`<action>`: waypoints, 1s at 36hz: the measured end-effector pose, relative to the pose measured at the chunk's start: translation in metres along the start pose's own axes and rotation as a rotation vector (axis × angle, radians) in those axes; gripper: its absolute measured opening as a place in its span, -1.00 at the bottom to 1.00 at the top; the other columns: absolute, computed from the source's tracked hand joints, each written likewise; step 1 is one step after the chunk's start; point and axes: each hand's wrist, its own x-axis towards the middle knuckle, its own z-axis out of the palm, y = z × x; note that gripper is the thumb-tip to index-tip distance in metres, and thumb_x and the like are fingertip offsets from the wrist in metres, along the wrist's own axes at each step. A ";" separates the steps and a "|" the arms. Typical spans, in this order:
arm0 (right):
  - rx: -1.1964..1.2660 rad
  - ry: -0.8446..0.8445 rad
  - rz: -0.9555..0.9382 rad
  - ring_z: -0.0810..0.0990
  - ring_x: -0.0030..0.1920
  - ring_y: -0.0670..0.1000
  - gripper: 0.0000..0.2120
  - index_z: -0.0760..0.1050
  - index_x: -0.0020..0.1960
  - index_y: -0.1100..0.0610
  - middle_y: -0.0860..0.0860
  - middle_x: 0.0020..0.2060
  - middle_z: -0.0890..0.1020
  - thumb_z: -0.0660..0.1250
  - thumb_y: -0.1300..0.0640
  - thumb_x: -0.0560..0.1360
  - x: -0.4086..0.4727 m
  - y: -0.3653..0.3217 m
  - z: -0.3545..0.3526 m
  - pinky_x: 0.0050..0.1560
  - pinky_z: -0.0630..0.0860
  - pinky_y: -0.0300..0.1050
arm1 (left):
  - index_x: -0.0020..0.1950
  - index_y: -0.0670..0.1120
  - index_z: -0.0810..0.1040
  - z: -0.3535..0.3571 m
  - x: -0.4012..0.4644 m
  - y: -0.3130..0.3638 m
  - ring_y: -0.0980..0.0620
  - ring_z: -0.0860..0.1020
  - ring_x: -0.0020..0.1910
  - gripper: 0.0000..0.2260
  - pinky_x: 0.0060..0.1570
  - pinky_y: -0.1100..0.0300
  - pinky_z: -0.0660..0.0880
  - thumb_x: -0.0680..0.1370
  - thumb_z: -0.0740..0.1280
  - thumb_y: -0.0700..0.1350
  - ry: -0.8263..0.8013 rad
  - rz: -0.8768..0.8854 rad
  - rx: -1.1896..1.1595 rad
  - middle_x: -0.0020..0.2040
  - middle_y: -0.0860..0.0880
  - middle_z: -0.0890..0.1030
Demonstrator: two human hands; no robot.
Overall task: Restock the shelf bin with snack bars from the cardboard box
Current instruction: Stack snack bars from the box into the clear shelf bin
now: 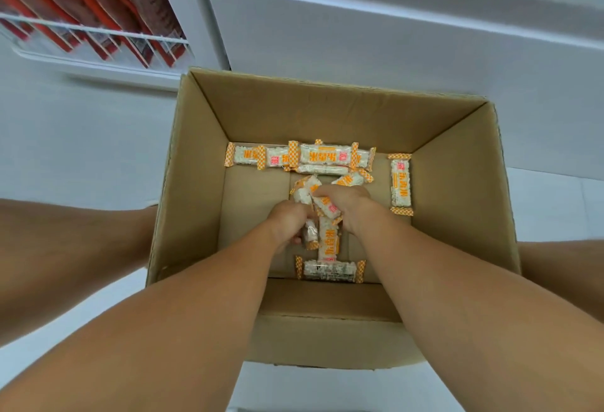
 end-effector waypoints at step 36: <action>-0.397 -0.423 -0.289 0.62 -0.21 -0.07 -0.66 0.56 0.11 0.17 0.03 -0.16 0.64 0.54 0.34 0.39 -0.034 -0.027 -0.103 -0.35 0.55 -0.27 | 0.27 -0.07 0.57 -0.017 -0.001 0.014 -0.08 0.61 0.18 -0.25 0.18 0.01 0.53 0.10 0.65 0.02 -0.032 0.033 -0.302 0.20 -0.06 0.66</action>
